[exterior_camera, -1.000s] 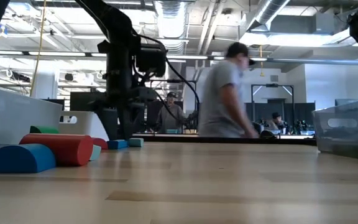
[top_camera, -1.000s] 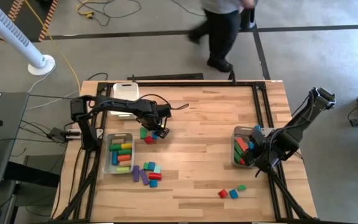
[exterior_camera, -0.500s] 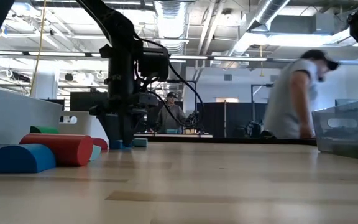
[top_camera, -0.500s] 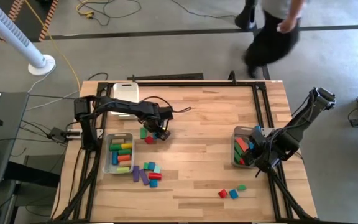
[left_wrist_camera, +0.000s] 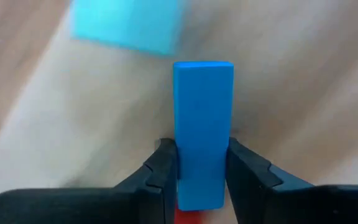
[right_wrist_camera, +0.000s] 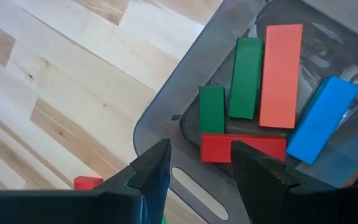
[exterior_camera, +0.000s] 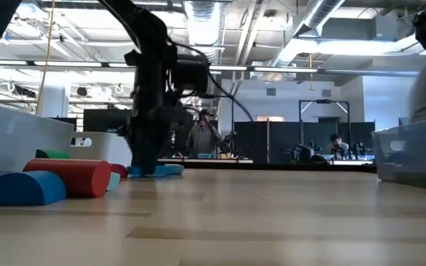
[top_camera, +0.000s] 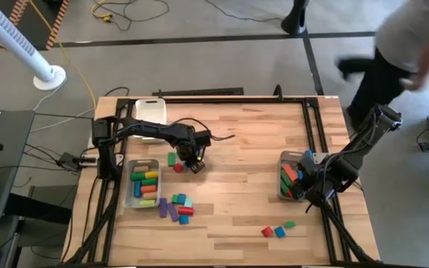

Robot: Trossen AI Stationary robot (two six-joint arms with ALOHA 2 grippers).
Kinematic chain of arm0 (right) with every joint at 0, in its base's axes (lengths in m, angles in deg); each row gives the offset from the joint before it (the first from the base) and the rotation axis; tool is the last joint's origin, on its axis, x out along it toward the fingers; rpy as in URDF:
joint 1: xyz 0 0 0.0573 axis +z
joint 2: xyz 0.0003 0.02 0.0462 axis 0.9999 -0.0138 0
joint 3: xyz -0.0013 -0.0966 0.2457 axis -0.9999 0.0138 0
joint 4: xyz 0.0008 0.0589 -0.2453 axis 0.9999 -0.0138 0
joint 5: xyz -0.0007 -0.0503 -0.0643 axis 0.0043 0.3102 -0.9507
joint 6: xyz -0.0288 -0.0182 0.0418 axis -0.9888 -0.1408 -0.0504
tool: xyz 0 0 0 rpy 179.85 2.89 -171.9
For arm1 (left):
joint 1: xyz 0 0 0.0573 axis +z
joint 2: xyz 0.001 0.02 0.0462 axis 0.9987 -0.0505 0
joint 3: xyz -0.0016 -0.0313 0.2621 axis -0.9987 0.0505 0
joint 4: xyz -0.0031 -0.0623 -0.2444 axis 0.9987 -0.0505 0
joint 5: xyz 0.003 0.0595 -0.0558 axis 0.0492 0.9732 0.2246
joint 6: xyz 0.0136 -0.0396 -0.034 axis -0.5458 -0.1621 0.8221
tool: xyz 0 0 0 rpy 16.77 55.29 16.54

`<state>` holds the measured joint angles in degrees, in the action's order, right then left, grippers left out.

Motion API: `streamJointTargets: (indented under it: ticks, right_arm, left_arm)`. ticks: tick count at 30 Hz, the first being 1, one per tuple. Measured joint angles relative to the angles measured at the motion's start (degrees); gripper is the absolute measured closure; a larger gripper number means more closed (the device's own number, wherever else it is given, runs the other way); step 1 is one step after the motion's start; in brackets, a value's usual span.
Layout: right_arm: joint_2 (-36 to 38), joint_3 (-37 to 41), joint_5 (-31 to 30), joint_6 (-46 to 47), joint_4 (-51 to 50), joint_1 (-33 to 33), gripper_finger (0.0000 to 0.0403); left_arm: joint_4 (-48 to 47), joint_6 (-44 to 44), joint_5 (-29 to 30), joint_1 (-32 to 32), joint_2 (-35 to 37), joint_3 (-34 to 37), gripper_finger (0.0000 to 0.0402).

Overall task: Sort blocks by size
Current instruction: Put the blue rectangular block into the black bin

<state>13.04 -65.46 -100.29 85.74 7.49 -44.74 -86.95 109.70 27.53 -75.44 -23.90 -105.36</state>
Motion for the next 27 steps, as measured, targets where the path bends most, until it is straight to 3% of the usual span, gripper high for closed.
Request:
streamJointTargets:
  ticks: [5, 11, 20, 27]
  right_arm:
    - [0.0, 0.0, -1.2, -1.3, 1.8, 0.0, 0.0207]
    - [0.0, -0.7, -10.1, -13.4, 13.4, -0.1, 0.0207]
    - [0.0, -3.0, -15.0, -50.8, 40.9, -8.3, 0.0207]
    - [-0.6, -6.0, -14.8, -79.5, 58.4, -15.6, 0.0207]
  left_arm:
    - [1.0, -3.4, -5.3, -0.1, 3.3, -4.9, 0.0303]
    - [6.1, -5.5, -18.1, -0.2, 4.9, -12.4, 0.0303]
    - [14.5, -4.1, -38.1, -1.1, 4.8, -22.1, 0.0303]
    - [18.5, -1.2, -46.3, -2.4, 4.8, -22.6, 0.0303]
